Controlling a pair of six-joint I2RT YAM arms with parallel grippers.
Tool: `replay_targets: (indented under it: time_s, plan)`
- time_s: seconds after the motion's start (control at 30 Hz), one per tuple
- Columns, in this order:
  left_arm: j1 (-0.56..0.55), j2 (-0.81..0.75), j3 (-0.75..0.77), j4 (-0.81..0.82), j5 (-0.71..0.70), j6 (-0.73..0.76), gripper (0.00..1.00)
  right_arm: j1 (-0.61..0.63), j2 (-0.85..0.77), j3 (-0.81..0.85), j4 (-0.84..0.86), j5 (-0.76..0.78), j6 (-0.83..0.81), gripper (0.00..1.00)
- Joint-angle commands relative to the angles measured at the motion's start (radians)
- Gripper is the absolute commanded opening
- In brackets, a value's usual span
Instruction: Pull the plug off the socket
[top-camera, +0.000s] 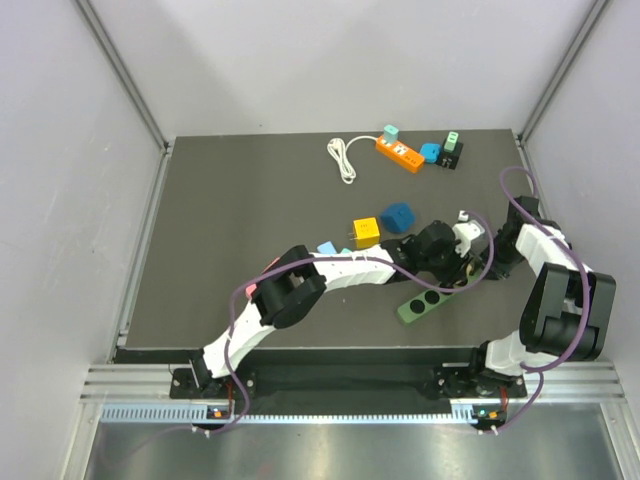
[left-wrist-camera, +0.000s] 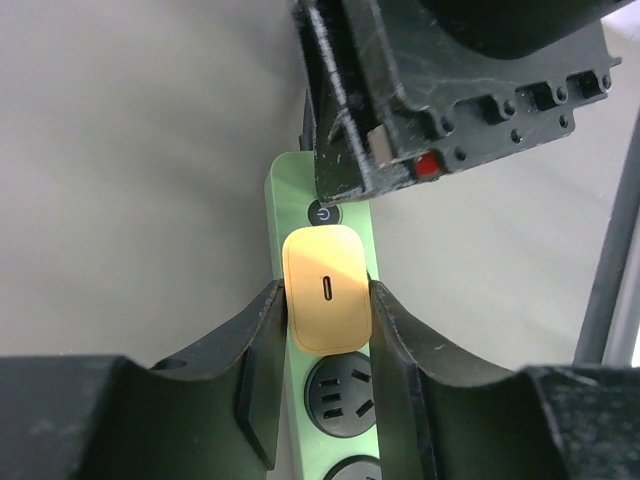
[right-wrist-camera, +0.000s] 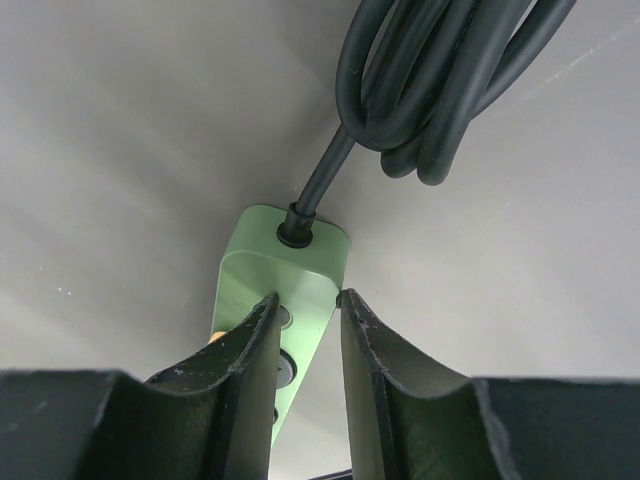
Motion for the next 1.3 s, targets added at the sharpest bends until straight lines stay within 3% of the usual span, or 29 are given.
replay_targets:
  time_s: [0.0,0.07,0.27,0.33,0.47,0.63,0.83,0.93,1.07,1.17,1.27]
  plan:
    - [0.004,-0.124,-0.078,0.297,0.067,-0.108,0.00,0.030,0.132,-0.106,0.108,0.081,0.001,0.29]
    - [-0.010,-0.138,-0.108,0.321,0.016,-0.075,0.00,0.030,0.134,-0.105,0.108,0.085,0.003,0.29]
    - [-0.120,-0.155,-0.126,0.265,-0.228,0.311,0.00,0.031,0.139,-0.103,0.105,0.088,0.003,0.29]
    - [-0.145,-0.158,-0.134,0.268,-0.298,0.355,0.00,0.031,0.142,-0.103,0.108,0.089,0.003,0.29]
    - [-0.145,-0.159,-0.131,0.257,-0.283,0.265,0.00,0.033,0.149,-0.102,0.107,0.091,0.003,0.29]
    - [-0.068,-0.187,-0.149,0.289,-0.058,0.006,0.00,0.031,0.146,-0.103,0.107,0.088,0.001,0.29]
    - [-0.022,-0.207,-0.120,0.280,0.033,-0.157,0.00,0.031,0.145,-0.102,0.107,0.089,0.001,0.29]
    - [-0.036,-0.213,-0.079,0.211,0.007,-0.108,0.00,0.031,0.143,-0.103,0.108,0.088,0.001,0.29]
    - [-0.108,-0.216,-0.017,0.081,-0.187,0.127,0.00,0.031,0.145,-0.102,0.110,0.086,0.001,0.29]
    - [-0.116,-0.238,-0.025,0.030,-0.190,0.122,0.00,0.031,0.145,-0.102,0.107,0.086,0.001,0.29]
    - [-0.101,-0.311,-0.127,0.032,-0.219,0.093,0.00,0.031,0.142,-0.103,0.108,0.086,-0.002,0.29]
